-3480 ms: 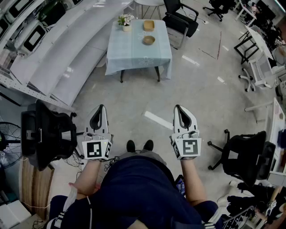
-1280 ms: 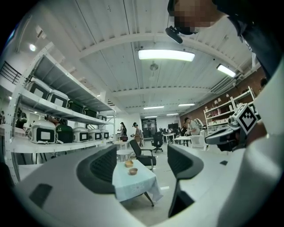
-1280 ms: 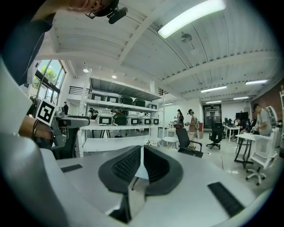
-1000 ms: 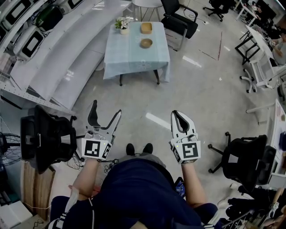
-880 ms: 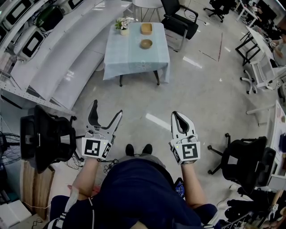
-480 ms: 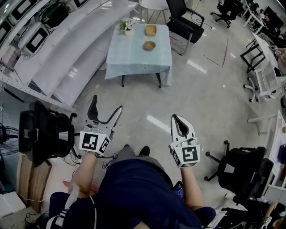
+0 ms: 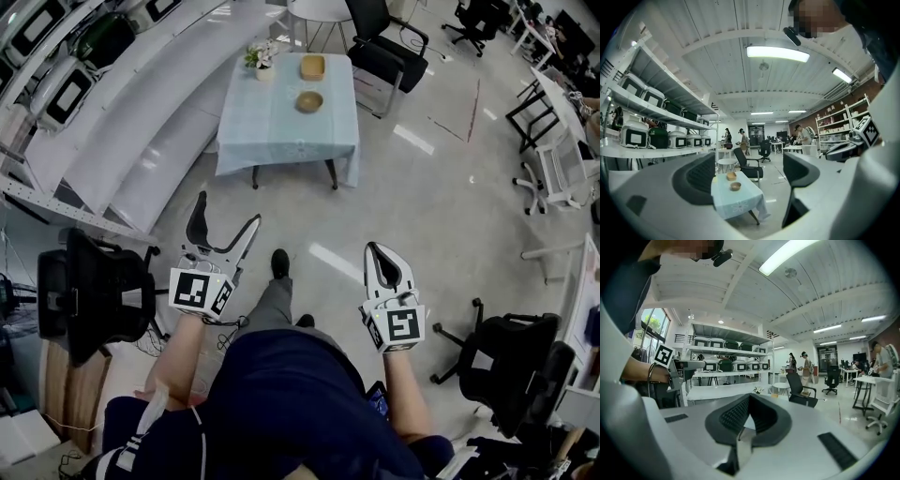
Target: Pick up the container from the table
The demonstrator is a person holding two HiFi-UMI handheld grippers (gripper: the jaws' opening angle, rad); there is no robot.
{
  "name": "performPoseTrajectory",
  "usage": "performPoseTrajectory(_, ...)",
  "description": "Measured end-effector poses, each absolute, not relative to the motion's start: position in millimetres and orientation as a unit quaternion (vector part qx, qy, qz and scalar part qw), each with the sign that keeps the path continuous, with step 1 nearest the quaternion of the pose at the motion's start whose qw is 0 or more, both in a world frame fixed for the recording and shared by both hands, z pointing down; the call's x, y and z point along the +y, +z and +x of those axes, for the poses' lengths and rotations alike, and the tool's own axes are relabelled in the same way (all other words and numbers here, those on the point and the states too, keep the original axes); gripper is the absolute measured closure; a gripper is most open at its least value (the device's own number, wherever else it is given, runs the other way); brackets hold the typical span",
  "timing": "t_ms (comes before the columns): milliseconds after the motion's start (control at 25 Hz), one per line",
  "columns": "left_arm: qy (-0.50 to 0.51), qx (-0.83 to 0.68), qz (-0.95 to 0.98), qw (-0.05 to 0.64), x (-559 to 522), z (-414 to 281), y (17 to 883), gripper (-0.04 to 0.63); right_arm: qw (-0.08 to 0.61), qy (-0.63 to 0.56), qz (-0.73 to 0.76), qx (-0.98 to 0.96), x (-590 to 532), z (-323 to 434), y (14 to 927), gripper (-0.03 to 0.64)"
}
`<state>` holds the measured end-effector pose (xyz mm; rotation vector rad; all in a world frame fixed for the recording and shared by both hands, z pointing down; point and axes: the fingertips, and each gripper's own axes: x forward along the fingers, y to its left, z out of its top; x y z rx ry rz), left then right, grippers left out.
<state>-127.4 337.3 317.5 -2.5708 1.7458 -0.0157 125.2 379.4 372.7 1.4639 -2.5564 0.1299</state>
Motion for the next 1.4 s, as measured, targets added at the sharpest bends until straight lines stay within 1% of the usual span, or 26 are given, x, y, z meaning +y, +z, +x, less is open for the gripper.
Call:
performPoseTrajectory(200,0.000,0.558,-0.830,0.018,267,-135,324,0.147,0.092,0.052,0.507,-0.855,319,123,379,0.618)
performPoseTrajectory(520,0.002,0.537,-0.843,0.018,117,-151,328,0.144,0.110,0.043,0.518,-0.847,168,94,383,0.618)
performPoseTrajectory(760,0.005,0.528,-0.849,0.035,21,-156,320,0.144,0.114,0.041,0.535,-0.836,90,89,377,0.618)
performPoseTrajectory(1000,0.002,0.524,-0.851,0.022,-62,-142,335,0.144,0.123,0.046,0.538,-0.833,34,99,384,0.618)
performPoseTrajectory(1200,-0.012,0.528,-0.849,0.021,-125,-117,355,0.144,0.131,0.052,0.519,-0.843,-15,115,397,0.618)
performPoseTrajectory(1400,-0.022,0.540,-0.841,0.005,-188,-95,375,0.144,0.129,0.066,0.503,-0.852,-69,134,406,0.618)
